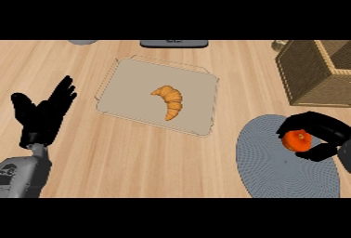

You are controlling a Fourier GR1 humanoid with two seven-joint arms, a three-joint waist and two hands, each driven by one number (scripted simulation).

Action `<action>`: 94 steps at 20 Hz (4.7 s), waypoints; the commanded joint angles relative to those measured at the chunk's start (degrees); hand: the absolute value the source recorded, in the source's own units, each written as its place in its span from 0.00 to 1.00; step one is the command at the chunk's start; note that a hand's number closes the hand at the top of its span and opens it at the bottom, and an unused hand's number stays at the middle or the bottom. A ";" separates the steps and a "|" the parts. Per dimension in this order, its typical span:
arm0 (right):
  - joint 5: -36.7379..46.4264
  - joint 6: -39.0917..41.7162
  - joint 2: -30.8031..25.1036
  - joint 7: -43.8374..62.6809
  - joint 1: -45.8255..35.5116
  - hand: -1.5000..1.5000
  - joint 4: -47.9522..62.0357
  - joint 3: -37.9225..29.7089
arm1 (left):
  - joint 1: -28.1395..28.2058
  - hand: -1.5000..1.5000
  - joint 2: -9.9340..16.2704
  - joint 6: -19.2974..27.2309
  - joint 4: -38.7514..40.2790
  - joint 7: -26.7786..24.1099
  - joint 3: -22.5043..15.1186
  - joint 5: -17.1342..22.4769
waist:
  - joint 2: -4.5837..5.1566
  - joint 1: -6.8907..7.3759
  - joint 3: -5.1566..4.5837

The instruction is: Pick the squash from the placemat and place it in the basket

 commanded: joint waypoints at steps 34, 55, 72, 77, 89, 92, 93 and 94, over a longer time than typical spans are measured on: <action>-17.75 0.65 18.60 34.99 42.63 1.00 -72.09 -8.95 | 6.49 0.50 1.12 -0.28 -3.85 0.61 4.78 -0.27 | -1.30 -5.61 -0.29; -26.65 5.58 11.21 96.80 4.84 1.00 -90.87 -28.44 | 1.11 0.50 -0.03 -3.72 -3.66 3.34 3.02 0.45 | 0.01 0.18 0.02; -19.35 2.05 3.21 66.24 -1.67 1.00 -49.30 -37.26 | 4.16 0.50 -1.66 -2.95 -5.49 0.69 3.42 -2.15 | 0.05 0.13 0.09; -18.98 -1.49 4.30 58.29 -6.23 1.00 -36.11 -37.57 | 5.01 0.50 -3.28 -3.33 -4.66 -0.71 2.70 -2.54 | 0.11 0.36 0.09; -16.40 -11.34 2.73 45.85 -15.55 0.00 -8.66 -40.97 | 0.86 0.50 -4.57 -0.56 -4.09 3.71 2.04 -4.75 | 0.28 0.72 0.12; -17.71 -9.44 2.61 42.99 -17.44 0.00 -6.76 -40.61 | 0.12 0.50 -2.18 -3.49 -1.47 1.64 4.64 -2.90 | 0.26 0.45 0.10; -18.00 -10.81 2.96 38.80 -17.08 0.00 -3.41 -41.45 | 3.07 0.50 -3.87 -2.53 -3.66 0.02 2.42 -4.86 | 0.32 0.73 0.12; -19.90 -8.98 1.99 40.72 -18.35 0.00 -4.99 -42.71 | -0.94 0.50 -0.96 -5.37 3.04 -1.25 5.88 -2.36 | 0.34 0.27 0.09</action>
